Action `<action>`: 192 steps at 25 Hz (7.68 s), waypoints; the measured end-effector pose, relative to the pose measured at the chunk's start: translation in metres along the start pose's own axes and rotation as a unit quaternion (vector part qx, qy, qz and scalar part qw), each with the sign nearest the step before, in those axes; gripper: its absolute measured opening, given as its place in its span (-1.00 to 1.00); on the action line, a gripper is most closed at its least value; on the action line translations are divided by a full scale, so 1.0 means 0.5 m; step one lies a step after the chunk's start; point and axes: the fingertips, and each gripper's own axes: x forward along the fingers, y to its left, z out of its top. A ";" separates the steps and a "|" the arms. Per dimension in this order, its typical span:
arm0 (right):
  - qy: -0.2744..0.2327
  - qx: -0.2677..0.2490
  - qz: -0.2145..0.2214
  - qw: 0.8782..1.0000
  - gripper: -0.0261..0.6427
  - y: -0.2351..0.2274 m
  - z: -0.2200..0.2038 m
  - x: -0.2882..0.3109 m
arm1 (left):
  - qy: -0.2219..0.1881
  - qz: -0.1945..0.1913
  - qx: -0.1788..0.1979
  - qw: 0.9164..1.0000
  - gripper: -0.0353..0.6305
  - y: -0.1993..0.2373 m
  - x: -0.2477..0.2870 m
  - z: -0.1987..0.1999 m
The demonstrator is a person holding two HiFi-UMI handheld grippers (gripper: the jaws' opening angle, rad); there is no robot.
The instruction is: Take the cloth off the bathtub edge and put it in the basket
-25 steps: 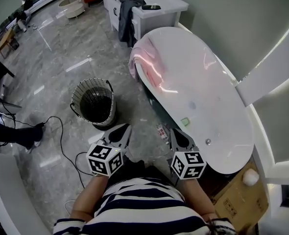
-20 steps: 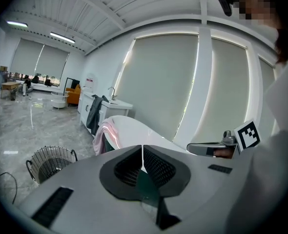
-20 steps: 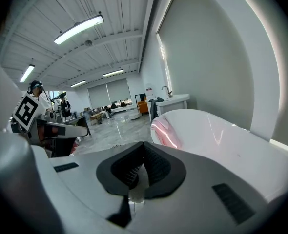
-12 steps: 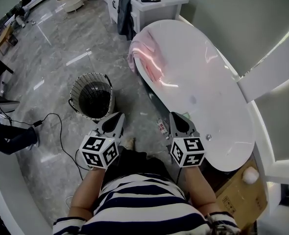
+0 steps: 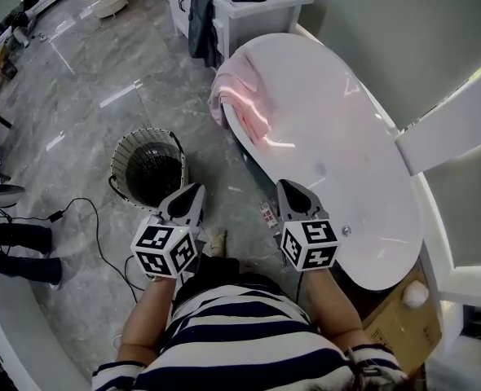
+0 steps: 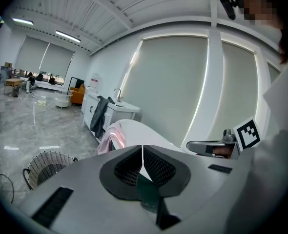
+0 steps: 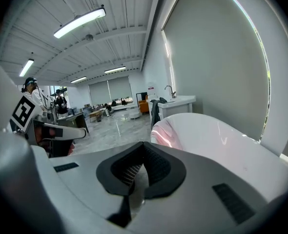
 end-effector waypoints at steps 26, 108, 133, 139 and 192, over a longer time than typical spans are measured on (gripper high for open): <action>0.049 0.005 -0.010 0.999 -0.84 -0.008 0.074 0.339 | 0.046 -0.019 -0.029 0.998 -0.83 0.255 0.166 0.062; 0.189 0.115 0.312 0.924 -0.57 -0.210 0.069 1.005 | 0.204 0.005 -0.123 0.971 -0.36 0.406 0.857 -0.020; 0.161 0.053 0.298 0.939 -0.65 -0.040 0.167 0.847 | 0.106 -0.019 -0.164 0.981 -0.78 0.382 0.623 0.068; 0.142 0.022 0.318 0.937 -0.66 0.062 0.235 0.799 | 0.059 -0.004 -0.168 0.984 -0.78 0.402 0.515 0.138; 0.072 -0.107 0.624 0.771 -0.66 0.829 0.349 0.479 | -0.203 0.292 -0.100 0.929 -0.78 0.547 -0.269 0.311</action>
